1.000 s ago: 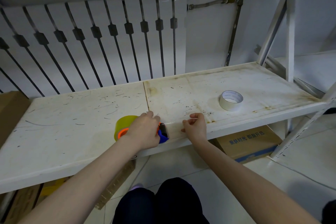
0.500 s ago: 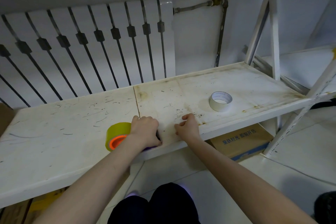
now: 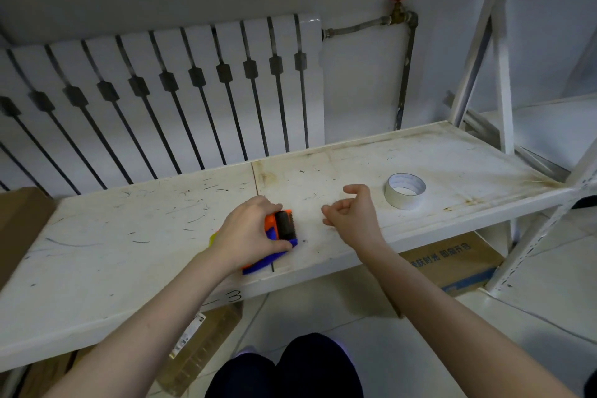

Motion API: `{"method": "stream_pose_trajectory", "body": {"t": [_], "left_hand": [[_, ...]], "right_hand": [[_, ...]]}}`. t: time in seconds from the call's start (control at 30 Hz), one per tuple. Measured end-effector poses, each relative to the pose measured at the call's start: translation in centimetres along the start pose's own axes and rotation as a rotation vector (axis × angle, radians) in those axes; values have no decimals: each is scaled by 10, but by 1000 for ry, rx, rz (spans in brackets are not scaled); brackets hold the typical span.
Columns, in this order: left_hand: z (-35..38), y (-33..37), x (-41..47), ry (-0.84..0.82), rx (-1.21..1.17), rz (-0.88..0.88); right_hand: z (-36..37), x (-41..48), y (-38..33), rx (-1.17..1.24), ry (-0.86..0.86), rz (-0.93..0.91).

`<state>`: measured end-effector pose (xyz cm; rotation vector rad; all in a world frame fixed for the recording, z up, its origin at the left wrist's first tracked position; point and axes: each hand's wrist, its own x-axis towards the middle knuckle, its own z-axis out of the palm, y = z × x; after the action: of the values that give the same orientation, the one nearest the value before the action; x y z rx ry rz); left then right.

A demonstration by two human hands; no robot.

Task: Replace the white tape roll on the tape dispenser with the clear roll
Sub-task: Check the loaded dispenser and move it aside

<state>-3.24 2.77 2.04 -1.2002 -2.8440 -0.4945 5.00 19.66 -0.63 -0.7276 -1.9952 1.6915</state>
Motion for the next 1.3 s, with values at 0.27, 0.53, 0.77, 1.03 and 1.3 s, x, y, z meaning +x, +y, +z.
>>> {"method": "stream_pose_trajectory", "body": {"t": [0.27,0.53,0.77,1.03,1.3], "left_hand": [[-15,-4,-16,146,-314,-67],[-9,-7,-23,169,-589,-134],[-5,-9,-27,176,-648,-144],[-7,-13,-30,172,-676,-138],[-11,-21,-34,149,-771,-165]], "right_hand": [[1,-11,-33,30,-8,-62],[7,-12,-35,96,-25,36],[17,-13,-19,267,-34,194],[38,-18,-8,325,-61,251],[53,-26,-8,305,-77,278]]}}
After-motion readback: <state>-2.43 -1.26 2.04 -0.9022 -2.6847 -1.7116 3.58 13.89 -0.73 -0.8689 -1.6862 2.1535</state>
